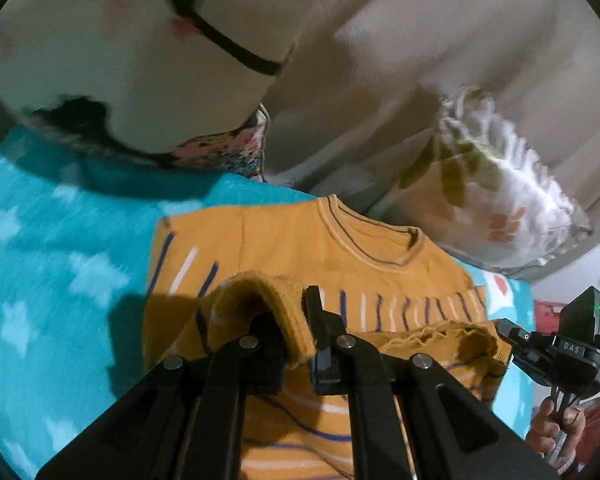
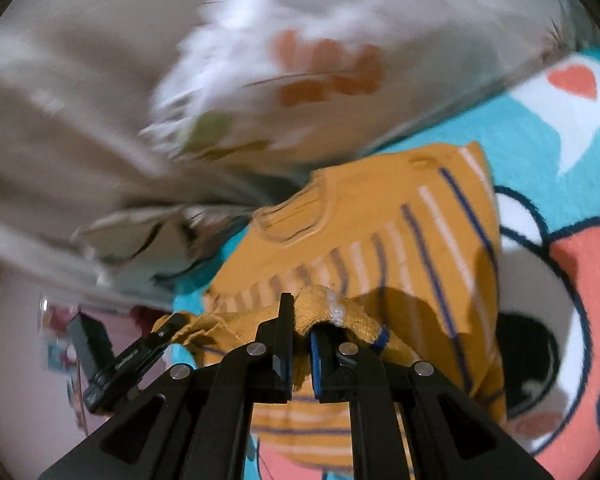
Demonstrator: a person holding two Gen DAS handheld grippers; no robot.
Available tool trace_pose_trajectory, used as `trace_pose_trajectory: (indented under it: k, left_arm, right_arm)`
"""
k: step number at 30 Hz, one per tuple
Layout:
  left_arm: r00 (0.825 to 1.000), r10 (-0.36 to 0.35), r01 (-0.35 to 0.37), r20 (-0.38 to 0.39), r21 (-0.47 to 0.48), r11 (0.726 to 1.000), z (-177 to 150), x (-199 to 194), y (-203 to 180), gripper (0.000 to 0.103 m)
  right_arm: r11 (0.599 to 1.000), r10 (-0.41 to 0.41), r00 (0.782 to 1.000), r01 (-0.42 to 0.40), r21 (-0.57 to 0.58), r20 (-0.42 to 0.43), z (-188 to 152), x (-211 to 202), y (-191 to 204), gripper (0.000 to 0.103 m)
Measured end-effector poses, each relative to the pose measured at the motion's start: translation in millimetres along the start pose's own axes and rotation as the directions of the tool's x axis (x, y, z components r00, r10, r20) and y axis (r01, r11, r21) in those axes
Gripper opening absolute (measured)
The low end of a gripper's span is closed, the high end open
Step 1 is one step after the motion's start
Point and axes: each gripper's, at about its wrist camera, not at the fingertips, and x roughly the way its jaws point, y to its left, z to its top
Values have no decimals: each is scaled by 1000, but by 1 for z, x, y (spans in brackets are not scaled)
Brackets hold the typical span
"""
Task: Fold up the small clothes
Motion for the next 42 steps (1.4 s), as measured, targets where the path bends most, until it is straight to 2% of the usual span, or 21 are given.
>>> trace_pose_trajectory:
  k: [5,8,10,12,16,19,21,24,28,31,34,37,40,42]
  left_arm:
    - [999,23,-23,-28,19,1000,19,34,-4,8]
    - [998,17,-17,-54,7,1000,24,47,-3,12]
    - [998,11,-10,-68,12,1000,23,51,-3,20]
    - [998,5,-4,-62,19,1000,21,51,-3,36]
    - [999,-1,2,-48,13,1000,21,44,1,47]
    - [999,2,-2,-36,13,1000,21,35,6,53]
    - [1000,17,-16,-25,25,1000,18,27,8,59]
    - [999,46,-45,-22,33,998,12,20,14,61]
    - [995,92,-90,-40,47,995,-1,20,24,61]
    - [990,130,-129,-51,34,991,-7,22,34,61]
    - [983,179,-178,-38,30,984,-15,17,46,61]
    - [975,219,-218,-31,25,976,-28,10,59,61]
    - [971,233,-234,-44,-5,972,-45,3,78,61]
    - [968,248,-250,-49,-39,968,-55,-4,89,61]
  right_arm:
    - [994,0,1000,-1,110,7,21,25,-24,8]
    - [990,-14,1000,14,143,-3,30,35,-34,9]
    - [987,-34,999,36,154,-12,37,40,-38,9]
    - [984,-46,999,47,174,-8,42,42,-42,9]
    - [965,-39,999,29,262,32,54,44,-56,10]
    - [945,-30,998,11,327,53,60,44,-66,16]
    - [939,-20,997,-5,343,70,63,44,-67,35]
    - [937,13,994,-50,347,107,67,34,-65,52]
    - [943,-10,989,-41,330,151,74,11,-64,59]
    - [951,-26,984,-31,308,179,78,-13,-63,60]
    - [967,-67,986,26,252,155,71,-28,-57,61]
    - [978,-151,984,135,158,95,49,-40,-55,63]
    - [975,-199,979,193,107,51,24,-52,-61,63]
    - [974,-205,978,201,100,38,9,-61,-67,63]
